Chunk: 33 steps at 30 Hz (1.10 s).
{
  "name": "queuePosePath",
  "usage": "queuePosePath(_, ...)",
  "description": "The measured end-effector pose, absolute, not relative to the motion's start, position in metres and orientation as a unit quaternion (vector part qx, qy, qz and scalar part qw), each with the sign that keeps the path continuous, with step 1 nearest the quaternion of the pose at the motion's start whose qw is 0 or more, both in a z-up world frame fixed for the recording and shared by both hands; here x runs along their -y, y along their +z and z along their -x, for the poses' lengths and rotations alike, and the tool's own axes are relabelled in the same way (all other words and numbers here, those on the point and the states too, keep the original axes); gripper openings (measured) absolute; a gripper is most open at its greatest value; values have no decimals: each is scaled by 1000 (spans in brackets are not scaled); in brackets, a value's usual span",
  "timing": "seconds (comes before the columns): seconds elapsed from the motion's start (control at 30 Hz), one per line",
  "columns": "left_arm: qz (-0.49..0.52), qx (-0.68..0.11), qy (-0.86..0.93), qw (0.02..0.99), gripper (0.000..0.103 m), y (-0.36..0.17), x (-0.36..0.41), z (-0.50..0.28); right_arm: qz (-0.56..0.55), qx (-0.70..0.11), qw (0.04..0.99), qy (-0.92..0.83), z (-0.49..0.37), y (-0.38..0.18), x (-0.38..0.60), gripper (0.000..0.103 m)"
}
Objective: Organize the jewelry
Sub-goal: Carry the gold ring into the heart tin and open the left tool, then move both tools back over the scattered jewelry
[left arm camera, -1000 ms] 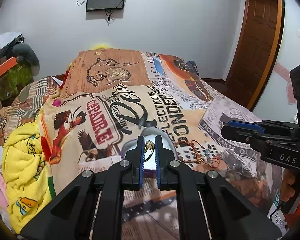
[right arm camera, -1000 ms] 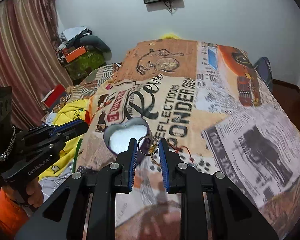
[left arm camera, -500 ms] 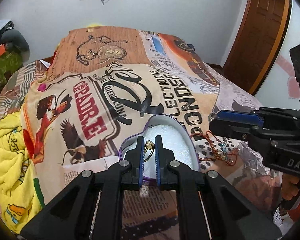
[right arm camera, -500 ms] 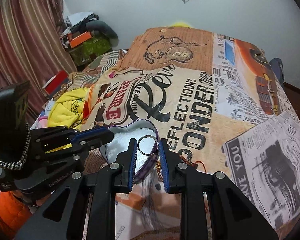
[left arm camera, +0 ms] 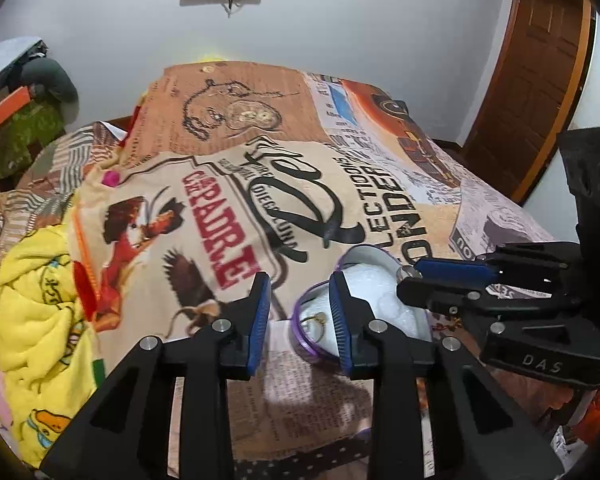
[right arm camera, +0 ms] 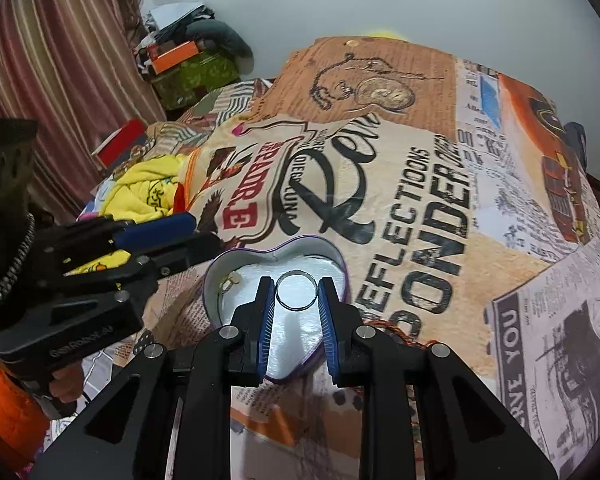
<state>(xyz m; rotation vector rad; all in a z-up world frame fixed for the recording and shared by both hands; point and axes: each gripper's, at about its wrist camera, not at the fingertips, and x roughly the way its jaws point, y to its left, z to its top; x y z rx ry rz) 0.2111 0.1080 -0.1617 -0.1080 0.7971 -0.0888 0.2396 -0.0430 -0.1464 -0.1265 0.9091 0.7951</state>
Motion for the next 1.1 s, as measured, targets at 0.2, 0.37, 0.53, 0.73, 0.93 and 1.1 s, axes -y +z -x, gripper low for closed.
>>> queuePosePath(0.2,56,-383,-30,921,40,-155,-116,-203,72,-438,814,376,-238,-148,39,26)
queuePosePath(0.37,46,-379,-23,924,42,-148,-112,-195,67,-426,827,361,-235,-137,50,27)
queuePosePath(0.53,36,-375,-25,926,46,-139,-101,-185,51,-416,843,338,-232,-122,77,27)
queuePosePath(0.73,24,-372,-36,927,48,-128,-81,-177,42,-405,864,298,-227,-108,115,27)
queuePosePath(0.93,12,-373,-53,926,49,-121,-54,-174,28,-407,875,261,-224,-107,154,27)
queuePosePath(1.1,9,-385,-75,920,49,-126,-30,-175,26,-415,879,235,-220,-112,182,27)
